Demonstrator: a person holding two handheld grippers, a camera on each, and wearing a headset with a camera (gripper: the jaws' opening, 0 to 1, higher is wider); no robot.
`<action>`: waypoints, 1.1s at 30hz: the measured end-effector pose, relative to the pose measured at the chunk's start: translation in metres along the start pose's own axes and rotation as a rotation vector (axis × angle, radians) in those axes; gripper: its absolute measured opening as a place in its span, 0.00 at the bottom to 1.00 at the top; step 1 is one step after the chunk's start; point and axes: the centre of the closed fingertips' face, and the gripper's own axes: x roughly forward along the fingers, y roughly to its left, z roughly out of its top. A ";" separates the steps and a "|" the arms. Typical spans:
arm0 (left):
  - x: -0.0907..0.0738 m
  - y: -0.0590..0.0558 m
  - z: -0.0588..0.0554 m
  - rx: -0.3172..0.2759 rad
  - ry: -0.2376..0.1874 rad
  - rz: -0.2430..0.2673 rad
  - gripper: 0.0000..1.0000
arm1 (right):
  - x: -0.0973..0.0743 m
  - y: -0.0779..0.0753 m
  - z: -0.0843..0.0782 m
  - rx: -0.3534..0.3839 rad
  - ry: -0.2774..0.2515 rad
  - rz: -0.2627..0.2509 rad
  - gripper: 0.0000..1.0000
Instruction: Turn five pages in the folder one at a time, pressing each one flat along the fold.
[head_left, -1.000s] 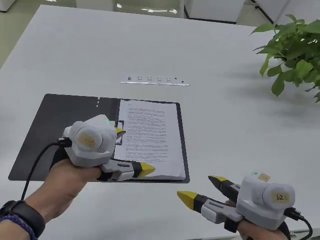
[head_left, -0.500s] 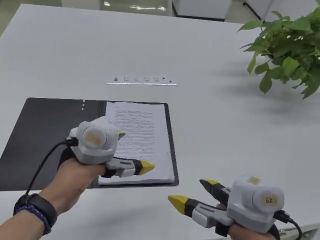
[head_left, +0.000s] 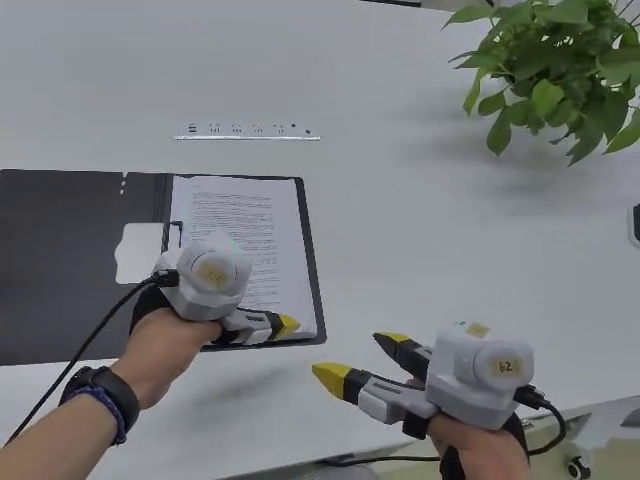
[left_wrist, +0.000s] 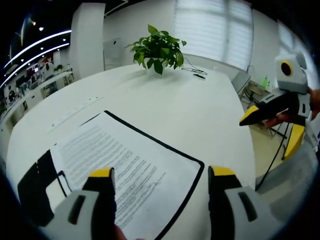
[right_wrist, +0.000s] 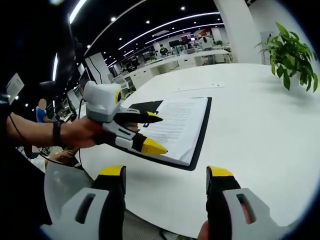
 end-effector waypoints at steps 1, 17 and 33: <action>0.003 0.001 -0.001 -0.005 0.001 0.007 0.76 | 0.000 0.000 -0.001 0.001 0.003 0.001 0.64; 0.035 -0.004 -0.024 -0.039 0.062 0.066 0.75 | 0.001 -0.008 -0.003 0.009 0.015 0.002 0.63; 0.035 0.000 -0.022 -0.083 0.038 0.055 0.74 | 0.004 -0.010 -0.002 0.011 0.020 0.007 0.63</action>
